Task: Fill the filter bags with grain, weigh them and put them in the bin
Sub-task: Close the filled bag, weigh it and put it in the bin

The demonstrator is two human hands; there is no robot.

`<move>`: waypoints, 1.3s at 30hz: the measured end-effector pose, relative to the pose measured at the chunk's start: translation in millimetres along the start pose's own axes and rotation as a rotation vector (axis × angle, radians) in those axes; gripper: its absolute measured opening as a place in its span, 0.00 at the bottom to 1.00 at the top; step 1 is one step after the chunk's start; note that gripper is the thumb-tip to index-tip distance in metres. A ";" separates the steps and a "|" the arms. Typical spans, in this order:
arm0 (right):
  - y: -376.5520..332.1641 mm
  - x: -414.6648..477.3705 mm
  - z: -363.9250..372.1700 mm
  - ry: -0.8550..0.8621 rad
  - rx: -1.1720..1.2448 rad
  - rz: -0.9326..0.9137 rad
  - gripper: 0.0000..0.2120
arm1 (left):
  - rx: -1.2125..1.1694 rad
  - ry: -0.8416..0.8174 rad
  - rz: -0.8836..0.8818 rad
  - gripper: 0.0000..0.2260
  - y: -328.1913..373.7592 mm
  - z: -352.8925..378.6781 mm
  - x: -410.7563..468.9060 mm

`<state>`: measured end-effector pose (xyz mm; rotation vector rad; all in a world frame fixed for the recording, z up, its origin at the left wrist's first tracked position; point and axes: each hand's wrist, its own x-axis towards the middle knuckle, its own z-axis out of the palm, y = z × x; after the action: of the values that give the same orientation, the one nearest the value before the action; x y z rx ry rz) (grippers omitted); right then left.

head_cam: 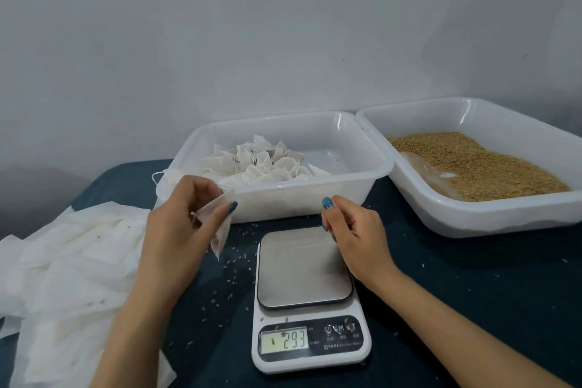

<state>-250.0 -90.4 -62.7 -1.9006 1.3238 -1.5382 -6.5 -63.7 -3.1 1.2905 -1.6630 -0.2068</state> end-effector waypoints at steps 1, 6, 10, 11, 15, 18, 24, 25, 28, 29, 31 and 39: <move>-0.2 -0.1 0.3 -0.003 -0.001 0.000 0.18 | -0.025 0.008 0.024 0.10 6.2 -0.6 4.8; -2.0 0.7 -0.6 -0.014 0.016 0.004 0.18 | -0.058 0.030 0.112 0.11 31.3 9.2 60.3; -3.5 -0.4 -1.4 -0.022 0.016 -0.016 0.18 | -0.123 0.010 0.186 0.08 48.0 43.1 116.4; -3.7 -0.9 -1.1 -0.026 0.011 -0.024 0.18 | -0.140 -0.015 0.211 0.08 51.8 53.8 128.9; -3.7 -1.2 0.0 -0.043 -0.025 -0.048 0.17 | -0.045 -0.121 0.320 0.12 60.4 98.7 160.5; -3.3 -1.1 -0.4 -0.031 -0.035 -0.066 0.16 | 0.043 -0.293 0.294 0.10 50.0 129.1 154.4; -2.0 -0.7 -1.1 -0.035 -0.077 -0.108 0.15 | 0.185 -0.714 0.184 0.09 33.1 149.7 132.4; -2.4 0.1 -2.2 -0.029 -0.105 -0.120 0.15 | 0.181 -0.739 0.170 0.09 33.7 147.8 133.2; -2.9 1.4 -4.1 -0.023 -0.208 -0.152 0.15 | 0.265 -0.735 0.185 0.07 36.6 137.9 128.4; -3.1 1.0 -3.8 -0.028 -0.229 -0.160 0.15 | 0.263 -0.686 0.188 0.08 35.8 134.1 123.8; -2.7 -0.4 -2.8 -0.041 -0.262 -0.170 0.15 | 0.243 -0.498 0.211 0.08 34.1 126.5 107.3; -4.1 -3.2 -3.3 -0.069 -0.298 -0.214 0.14 | 0.275 0.024 0.458 0.06 34.4 99.2 8.4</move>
<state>-251.0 -84.9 -60.3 -2.3227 1.4233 -1.4181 -104.0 -96.2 -26.1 1.0620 -1.9641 0.3202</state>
